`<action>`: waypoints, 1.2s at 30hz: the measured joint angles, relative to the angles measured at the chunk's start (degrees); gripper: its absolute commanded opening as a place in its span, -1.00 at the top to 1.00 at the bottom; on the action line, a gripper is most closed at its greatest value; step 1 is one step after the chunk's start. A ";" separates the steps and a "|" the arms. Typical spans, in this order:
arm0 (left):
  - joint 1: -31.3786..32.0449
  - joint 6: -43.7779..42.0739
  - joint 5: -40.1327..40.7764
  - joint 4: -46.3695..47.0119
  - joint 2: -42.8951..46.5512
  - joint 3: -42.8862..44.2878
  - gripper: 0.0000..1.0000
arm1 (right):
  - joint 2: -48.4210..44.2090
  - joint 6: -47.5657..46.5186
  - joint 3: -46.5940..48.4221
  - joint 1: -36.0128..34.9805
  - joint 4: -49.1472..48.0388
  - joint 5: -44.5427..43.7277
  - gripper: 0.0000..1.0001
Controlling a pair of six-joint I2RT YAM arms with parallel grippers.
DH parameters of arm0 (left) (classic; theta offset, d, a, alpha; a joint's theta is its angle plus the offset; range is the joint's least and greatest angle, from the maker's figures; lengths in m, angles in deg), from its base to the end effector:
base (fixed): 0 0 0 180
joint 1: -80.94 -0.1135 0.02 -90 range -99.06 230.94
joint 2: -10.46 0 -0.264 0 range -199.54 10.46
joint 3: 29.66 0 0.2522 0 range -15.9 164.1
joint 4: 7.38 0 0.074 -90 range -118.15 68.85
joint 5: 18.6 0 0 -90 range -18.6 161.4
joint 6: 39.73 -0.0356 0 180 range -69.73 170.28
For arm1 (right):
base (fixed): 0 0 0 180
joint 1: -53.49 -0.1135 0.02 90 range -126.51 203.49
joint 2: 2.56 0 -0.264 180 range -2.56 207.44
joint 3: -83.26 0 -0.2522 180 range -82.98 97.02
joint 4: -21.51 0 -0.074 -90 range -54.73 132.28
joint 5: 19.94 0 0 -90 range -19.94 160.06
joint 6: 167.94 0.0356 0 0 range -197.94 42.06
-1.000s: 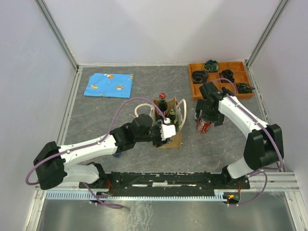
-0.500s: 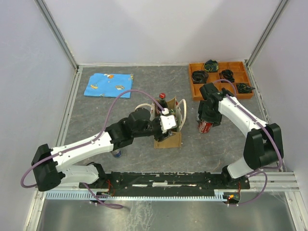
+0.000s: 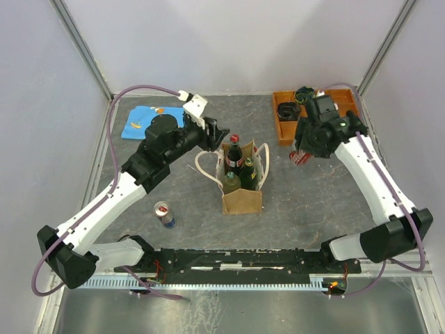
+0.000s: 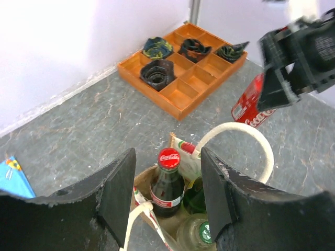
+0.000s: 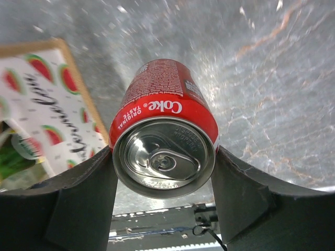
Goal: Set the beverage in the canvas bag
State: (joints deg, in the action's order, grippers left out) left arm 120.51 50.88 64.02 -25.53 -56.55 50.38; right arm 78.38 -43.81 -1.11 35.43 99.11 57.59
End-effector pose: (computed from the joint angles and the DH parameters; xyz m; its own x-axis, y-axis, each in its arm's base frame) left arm 0.2063 -0.1765 0.4036 -0.0766 0.0496 -0.9958 0.7296 0.6835 -0.0221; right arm 0.2609 0.0770 0.3413 -0.8180 0.3095 -0.4848 0.3017 0.9485 0.0964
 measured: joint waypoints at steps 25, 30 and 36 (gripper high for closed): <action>-13.68 14.08 7.43 -6.60 1.03 -4.94 -0.17 | 0.11 -4.09 32.92 -21.77 7.21 0.59 1.00; -15.04 14.10 7.52 -6.69 1.01 -5.92 -0.16 | 2.64 -3.69 31.98 -29.92 9.11 -5.20 1.00; -15.50 14.10 7.48 -6.84 0.98 -6.03 -0.16 | 3.39 -1.99 26.75 -34.77 8.70 -8.83 1.00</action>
State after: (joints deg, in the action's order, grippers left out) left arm 105.01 64.97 71.50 -32.37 -55.56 44.35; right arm 81.77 -45.80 25.64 0.65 107.81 48.76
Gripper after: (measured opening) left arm 0.585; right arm 0.713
